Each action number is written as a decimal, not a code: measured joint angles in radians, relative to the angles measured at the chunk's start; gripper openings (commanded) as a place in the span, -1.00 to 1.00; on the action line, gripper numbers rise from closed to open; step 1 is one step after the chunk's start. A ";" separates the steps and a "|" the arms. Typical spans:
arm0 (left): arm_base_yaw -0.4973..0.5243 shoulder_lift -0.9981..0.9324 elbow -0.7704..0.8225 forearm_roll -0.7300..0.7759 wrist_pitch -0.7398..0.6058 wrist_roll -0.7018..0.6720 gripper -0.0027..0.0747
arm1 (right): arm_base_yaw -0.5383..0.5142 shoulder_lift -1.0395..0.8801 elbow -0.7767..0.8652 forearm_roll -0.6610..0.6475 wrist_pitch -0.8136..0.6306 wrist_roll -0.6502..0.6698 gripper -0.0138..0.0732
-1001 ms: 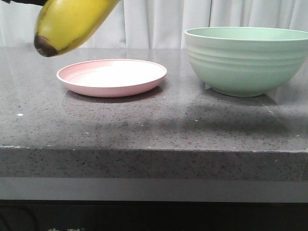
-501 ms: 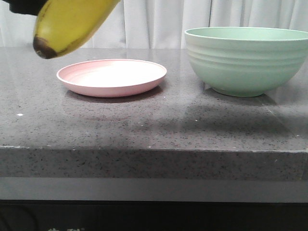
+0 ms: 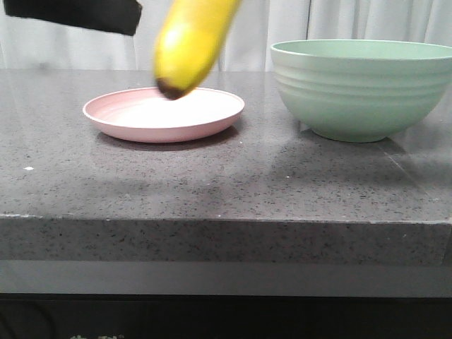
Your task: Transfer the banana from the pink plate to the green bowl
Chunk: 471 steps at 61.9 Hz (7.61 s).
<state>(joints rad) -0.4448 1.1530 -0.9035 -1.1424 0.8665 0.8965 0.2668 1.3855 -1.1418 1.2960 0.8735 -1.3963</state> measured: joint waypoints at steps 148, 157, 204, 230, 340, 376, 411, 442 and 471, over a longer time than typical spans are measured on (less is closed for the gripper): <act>0.000 -0.043 0.000 0.006 0.006 0.000 0.67 | -0.094 -0.327 -0.115 -1.088 0.216 1.246 0.67; 0.000 -0.043 0.000 0.006 0.006 0.001 0.67 | -0.084 -0.411 -0.009 -1.178 0.225 1.338 0.67; 0.000 -0.043 0.000 0.006 0.006 0.002 0.55 | -0.084 -0.829 0.334 -1.165 0.048 1.369 0.64; 0.000 -0.043 0.000 0.006 0.006 0.002 -0.87 | -0.084 -0.829 0.334 -1.165 0.048 1.371 -0.85; 0.232 -0.825 0.617 1.050 -0.522 -0.852 -0.98 | -0.084 -0.829 0.334 -1.163 0.074 1.371 -0.84; 0.330 -1.159 0.906 1.095 -0.762 -0.908 -0.98 | -0.084 -0.829 0.334 -1.163 0.074 1.371 -0.84; 0.330 -1.159 0.906 1.112 -0.873 -0.908 -0.98 | -0.084 -0.829 0.334 -1.163 0.074 1.371 -0.84; 0.361 -1.159 0.906 1.112 -0.879 -0.908 -0.98 | -0.084 -0.829 0.334 -1.163 0.074 1.371 -0.84; 0.361 -1.159 0.906 1.112 -0.879 -0.908 -0.98 | -0.084 -0.829 0.334 -1.163 0.074 1.371 -0.84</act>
<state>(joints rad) -0.0838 -0.0061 0.0025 -0.0301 -0.0121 -0.0120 0.1827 0.5564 -0.8078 0.1329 0.9472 -0.0255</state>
